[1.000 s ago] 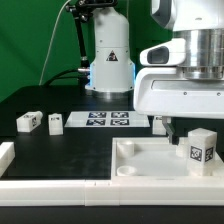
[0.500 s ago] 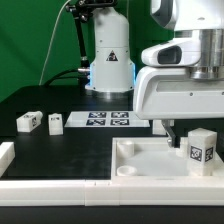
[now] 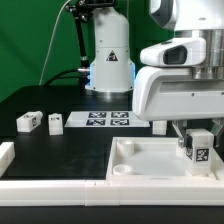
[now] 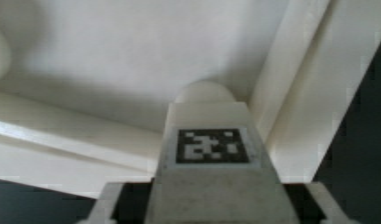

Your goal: Assemble one leg

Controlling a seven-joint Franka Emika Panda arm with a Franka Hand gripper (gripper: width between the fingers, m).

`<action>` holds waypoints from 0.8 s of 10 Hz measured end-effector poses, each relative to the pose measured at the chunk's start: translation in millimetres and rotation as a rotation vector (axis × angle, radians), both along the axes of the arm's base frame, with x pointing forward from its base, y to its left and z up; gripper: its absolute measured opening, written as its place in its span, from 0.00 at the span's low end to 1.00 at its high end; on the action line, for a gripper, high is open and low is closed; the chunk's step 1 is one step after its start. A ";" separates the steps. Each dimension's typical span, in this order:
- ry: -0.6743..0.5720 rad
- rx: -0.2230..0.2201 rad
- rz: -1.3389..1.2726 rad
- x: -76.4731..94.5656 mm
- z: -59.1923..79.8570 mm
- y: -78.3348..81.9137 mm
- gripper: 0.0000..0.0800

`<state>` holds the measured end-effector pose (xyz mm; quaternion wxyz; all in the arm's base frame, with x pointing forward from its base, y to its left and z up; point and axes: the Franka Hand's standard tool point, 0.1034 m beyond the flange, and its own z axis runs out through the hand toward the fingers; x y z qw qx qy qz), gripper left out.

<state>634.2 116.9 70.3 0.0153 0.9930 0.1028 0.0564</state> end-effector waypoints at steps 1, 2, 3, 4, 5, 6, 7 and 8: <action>0.000 0.000 0.000 0.0 0.0 0.0 0.36; -0.001 0.006 -0.043 -0.1 -0.1 0.0 0.36; 0.000 0.029 -0.154 -0.1 -0.3 -0.9 0.36; -0.003 0.050 -0.273 -0.8 -0.8 0.0 0.36; -0.007 0.071 -0.435 -2.2 -1.1 3.9 0.36; -0.008 0.081 -0.532 -2.6 -1.1 5.1 0.36; -0.009 0.082 -0.577 -2.2 -1.1 1.4 0.36; -0.013 0.087 -0.668 -2.2 -1.3 -2.2 0.36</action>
Offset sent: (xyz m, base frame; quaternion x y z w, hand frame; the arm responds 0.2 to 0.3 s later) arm -0.0095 -0.0053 -0.0024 0.0046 0.0019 0.2344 0.9721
